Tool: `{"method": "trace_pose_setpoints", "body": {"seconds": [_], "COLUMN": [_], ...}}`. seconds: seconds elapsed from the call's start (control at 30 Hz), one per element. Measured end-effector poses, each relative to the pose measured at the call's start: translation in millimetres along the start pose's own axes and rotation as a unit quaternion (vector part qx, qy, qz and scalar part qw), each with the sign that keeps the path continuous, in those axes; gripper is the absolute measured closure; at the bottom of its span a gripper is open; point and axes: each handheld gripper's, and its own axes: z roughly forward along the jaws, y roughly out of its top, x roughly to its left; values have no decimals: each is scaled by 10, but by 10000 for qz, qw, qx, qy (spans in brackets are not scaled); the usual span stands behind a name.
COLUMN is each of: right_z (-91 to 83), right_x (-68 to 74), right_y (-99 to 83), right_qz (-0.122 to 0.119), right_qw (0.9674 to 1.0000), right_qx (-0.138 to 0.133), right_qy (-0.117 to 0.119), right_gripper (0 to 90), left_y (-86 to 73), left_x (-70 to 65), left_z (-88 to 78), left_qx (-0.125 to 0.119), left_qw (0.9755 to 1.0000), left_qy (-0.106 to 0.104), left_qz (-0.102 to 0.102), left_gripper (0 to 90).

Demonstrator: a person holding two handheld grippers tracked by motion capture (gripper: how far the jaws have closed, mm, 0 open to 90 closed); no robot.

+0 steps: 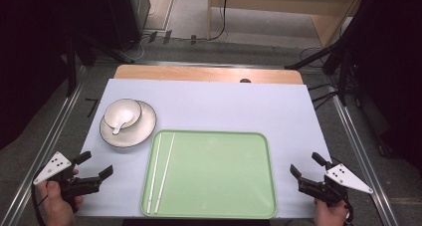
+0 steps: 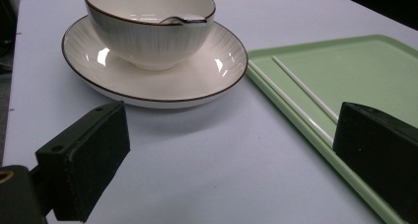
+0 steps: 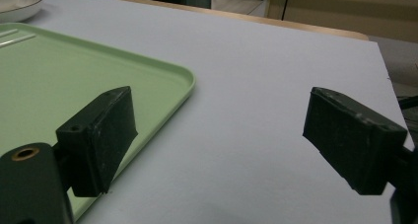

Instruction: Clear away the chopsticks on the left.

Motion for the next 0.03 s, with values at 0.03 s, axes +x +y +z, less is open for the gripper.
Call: {"method": "trace_pose_setpoints", "body": {"seconds": [0.03], "right_z": [0], "right_x": [1], "right_y": [0], "right_qz": [-8], "right_qw": [10000], "right_qx": [10], "right_qy": [-6], "right_gripper": [131], "left_y": [-2], "left_x": [-2], "left_z": [5], "left_qx": [17], "left_qw": [10000], "left_qy": [0], "left_qz": [13], "left_gripper": [10]}}
